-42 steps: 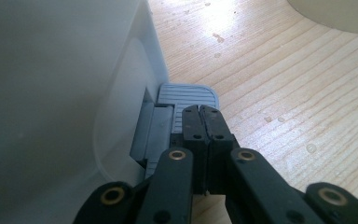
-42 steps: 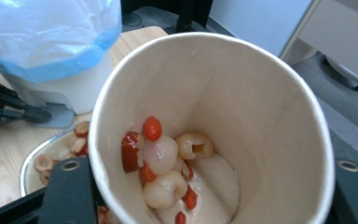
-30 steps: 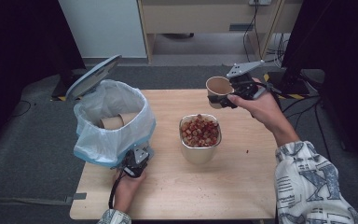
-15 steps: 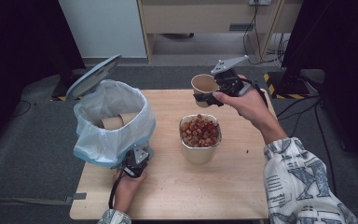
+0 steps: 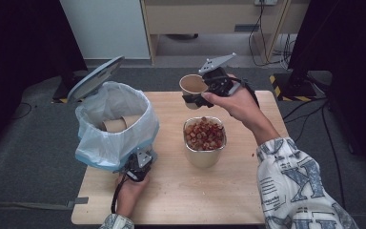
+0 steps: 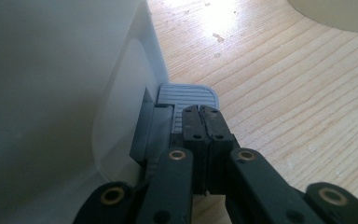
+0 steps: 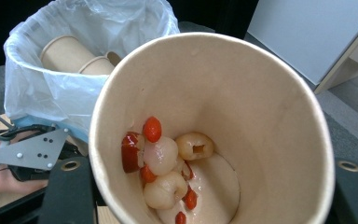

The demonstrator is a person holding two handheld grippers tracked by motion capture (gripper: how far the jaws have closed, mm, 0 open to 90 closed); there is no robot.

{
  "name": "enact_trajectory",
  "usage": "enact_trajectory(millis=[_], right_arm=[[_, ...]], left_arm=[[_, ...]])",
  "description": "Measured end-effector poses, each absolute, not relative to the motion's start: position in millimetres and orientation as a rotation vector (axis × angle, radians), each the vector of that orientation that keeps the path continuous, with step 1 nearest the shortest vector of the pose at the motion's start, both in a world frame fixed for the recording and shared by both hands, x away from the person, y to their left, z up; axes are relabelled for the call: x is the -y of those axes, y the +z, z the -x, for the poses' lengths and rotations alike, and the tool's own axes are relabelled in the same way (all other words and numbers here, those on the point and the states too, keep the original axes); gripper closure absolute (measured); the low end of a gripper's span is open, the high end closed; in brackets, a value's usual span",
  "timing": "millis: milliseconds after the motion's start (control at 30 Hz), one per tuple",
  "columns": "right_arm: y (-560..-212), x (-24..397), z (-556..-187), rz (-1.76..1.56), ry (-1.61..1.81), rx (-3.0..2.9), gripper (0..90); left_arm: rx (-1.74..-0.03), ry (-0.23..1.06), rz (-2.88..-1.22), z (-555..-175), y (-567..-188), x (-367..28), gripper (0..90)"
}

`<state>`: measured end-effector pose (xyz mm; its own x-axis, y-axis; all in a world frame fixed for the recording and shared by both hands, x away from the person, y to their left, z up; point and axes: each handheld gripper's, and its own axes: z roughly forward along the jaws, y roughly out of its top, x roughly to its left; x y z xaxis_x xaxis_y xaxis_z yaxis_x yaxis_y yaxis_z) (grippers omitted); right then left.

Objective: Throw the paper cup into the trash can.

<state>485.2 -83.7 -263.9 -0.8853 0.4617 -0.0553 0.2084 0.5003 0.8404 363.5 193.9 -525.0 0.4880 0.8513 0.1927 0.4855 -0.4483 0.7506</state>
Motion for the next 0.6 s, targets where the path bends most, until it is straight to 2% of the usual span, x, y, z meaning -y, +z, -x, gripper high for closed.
enact_trajectory(millis=[600], right_arm=[[-256.6,45.7,-482.4,-0.525,1.362,-2.490,33.2]], left_arm=[[-1.093,0.756,-2.110,-363.5,-524.9,-194.1,88.6]])
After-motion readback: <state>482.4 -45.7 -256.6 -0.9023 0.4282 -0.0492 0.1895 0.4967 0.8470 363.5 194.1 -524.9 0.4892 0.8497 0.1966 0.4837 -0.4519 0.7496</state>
